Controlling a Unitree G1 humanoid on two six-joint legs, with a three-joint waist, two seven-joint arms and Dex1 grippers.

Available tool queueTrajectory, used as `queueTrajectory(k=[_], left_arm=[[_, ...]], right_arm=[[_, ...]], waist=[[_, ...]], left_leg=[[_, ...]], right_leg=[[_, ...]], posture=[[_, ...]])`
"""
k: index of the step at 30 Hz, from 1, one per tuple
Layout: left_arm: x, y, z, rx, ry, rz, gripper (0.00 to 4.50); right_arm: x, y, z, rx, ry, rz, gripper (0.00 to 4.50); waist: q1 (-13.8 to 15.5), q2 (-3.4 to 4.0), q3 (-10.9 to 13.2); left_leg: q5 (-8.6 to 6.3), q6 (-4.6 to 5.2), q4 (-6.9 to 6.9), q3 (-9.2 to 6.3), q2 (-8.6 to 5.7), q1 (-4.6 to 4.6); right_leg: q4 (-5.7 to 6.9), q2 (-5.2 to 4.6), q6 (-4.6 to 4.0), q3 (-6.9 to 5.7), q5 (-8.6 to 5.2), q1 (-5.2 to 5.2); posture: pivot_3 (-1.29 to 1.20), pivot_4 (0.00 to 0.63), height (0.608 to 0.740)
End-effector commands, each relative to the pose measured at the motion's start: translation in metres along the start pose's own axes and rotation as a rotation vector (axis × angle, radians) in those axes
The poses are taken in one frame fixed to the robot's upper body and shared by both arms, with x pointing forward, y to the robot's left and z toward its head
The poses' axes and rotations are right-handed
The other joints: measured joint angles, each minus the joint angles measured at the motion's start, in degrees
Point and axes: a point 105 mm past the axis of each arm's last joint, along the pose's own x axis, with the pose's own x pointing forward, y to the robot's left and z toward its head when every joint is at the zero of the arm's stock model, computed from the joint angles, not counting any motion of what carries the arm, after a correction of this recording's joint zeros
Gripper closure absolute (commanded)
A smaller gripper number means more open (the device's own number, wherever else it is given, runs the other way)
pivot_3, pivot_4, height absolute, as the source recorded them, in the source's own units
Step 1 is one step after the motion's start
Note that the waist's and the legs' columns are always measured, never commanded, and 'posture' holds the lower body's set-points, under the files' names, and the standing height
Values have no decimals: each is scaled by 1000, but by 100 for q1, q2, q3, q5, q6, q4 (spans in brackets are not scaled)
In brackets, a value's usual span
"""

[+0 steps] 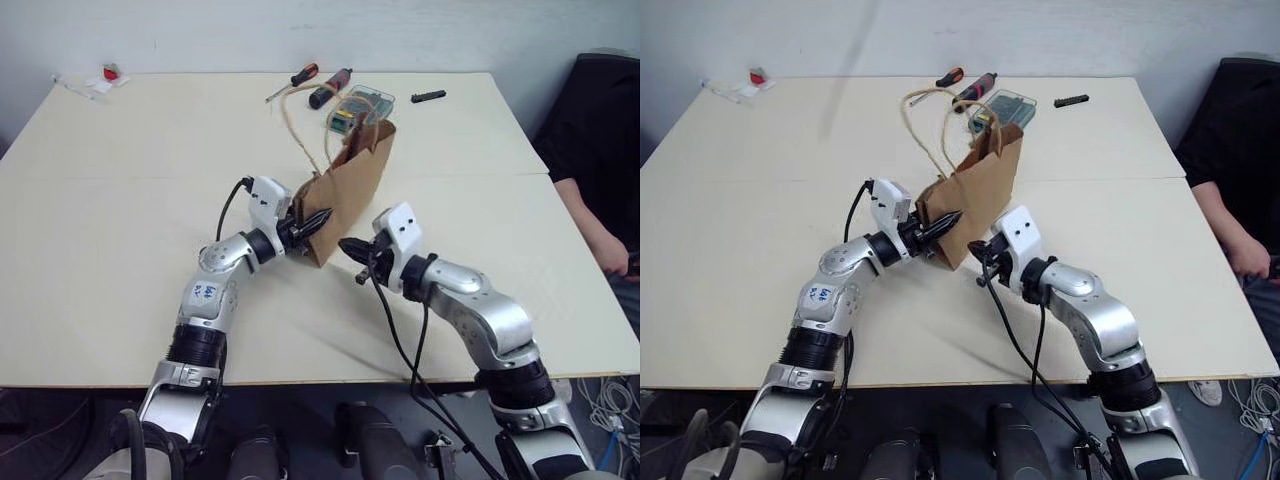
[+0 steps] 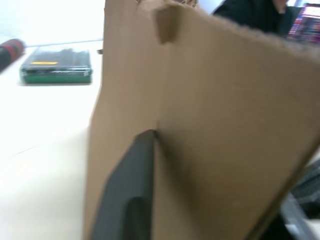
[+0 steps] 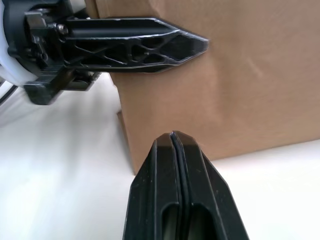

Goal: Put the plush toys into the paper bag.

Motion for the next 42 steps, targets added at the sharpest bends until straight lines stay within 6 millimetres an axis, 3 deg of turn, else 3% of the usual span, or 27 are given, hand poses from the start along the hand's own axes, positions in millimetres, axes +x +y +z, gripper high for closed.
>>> queueTrajectory(k=[1, 3, 6, 8, 11, 15, 20, 23, 26, 33, 35, 36, 38, 42], left_arm=[[-10, -4, 20, -29, -41, -153, 4134], [-17, -8, 24, -9, -4, -278, 4500], [-22, -16, 24, -7, 50, -445, 4500], [-23, -23, 24, -22, 67, -544, 4500], [-18, -32, 26, -84, 71, -659, 4500], [-9, -41, 17, -115, 98, -760, 4500], [-5, -46, 1, -80, 157, -802, 4500], [-10, -43, -2, -71, 181, -771, 3881], [-20, -37, 9, -95, 180, -722, 2979], [-88, -30, 48, -101, 209, -597, 821], [-140, -18, 68, -88, 295, -484, 186], [-163, -10, 77, -83, 349, -407, 47], [-187, -5, 92, -84, 391, -319, 47], [-193, -6, 110, -76, 352, -249, 47]], right_arm=[[-48, -10, 10, -81, 4, -8, 4500], [-86, -8, 13, -75, 22, 30, 4137], [-138, 3, 10, -113, 94, 106, 3252], [-162, 2, 15, -91, 100, 100, 2553], [-190, -2, 28, -64, 89, 59, 1520], [-208, -6, 38, -11, 61, 2, 142], [-205, -9, 35, -3, 63, -35, 65], [-199, -14, 34, -17, 56, -53, 0], [-197, -20, 35, -8, 43, -55, 0], [-204, -34, 36, -37, 72, -38, 0], [-215, -49, 49, -34, 81, -16, 0], [-220, -54, 56, -20, 81, 12, 0], [-227, -59, 64, 9, 85, 59, 0], [-231, -71, 68, 35, 91, 70, 0]], waist=[[37, 0, 0], [112, 1, 1], [142, 1, 1], [124, -2, 1], [79, -4, 2], [88, -10, 4], [89, -10, 4], [93, -11, 4], [72, -10, 4], [65, -8, 5], [76, -8, 7], [13, -6, 14], [-26, -25, 22], [94, -19, 19]], left_leg=[[0, 0, -1, 0, -1, 1], [-1, 1, -1, 0, 0, -4], [-1, 0, 2, -6, -2, -3], [-3, -3, 5, -18, -10, 17], [-8, 4, 4, -31, -10, 63], [-10, 10, 2, -32, -10, 78], [-13, 10, -6, -35, -5, 70], [-12, 10, -4, -37, -3, 65], [-12, 10, -4, -38, -2, 65], [-12, 8, -5, -38, 5, 69], [-12, 8, -3, -38, 3, 72], [-12, 10, -1, -37, 1, 69], [-14, 9, -10, -29, 5, 83], [-18, 15, -11, -47, -7, 94]], right_leg=[[-3, 0, 0, 1, 0, 0], [-3, 4, 0, 0, 0, -3], [-6, 12, 1, -5, 0, 3], [-22, 23, 2, -12, 2, 43], [-34, 22, 10, -10, 6, 101], [-34, 20, 12, -2, 7, 115], [-40, 20, 11, 2, 6, 107], [-40, 17, 11, 1, 6, 104], [-39, 16, 11, 1, 6, 104], [-28, 16, 8, 4, 3, 99], [-27, 12, 8, 4, 2, 102], [-26, 10, 9, 6, 2, 99], [-24, 11, -1, 6, -3, 97], [-31, -2, 1, -10, -12, 119]], posture=[[0, 150, 740], [0, 150, 740], [0, 150, 740], [0, 150, 740], [0, 150, 740], [0, 150, 740], [0, 150, 740], [0, 150, 740], [0, 150, 740], [0, 150, 740], [0, 150, 740], [0, 150, 740], [0, 150, 740], [0, 150, 740]])
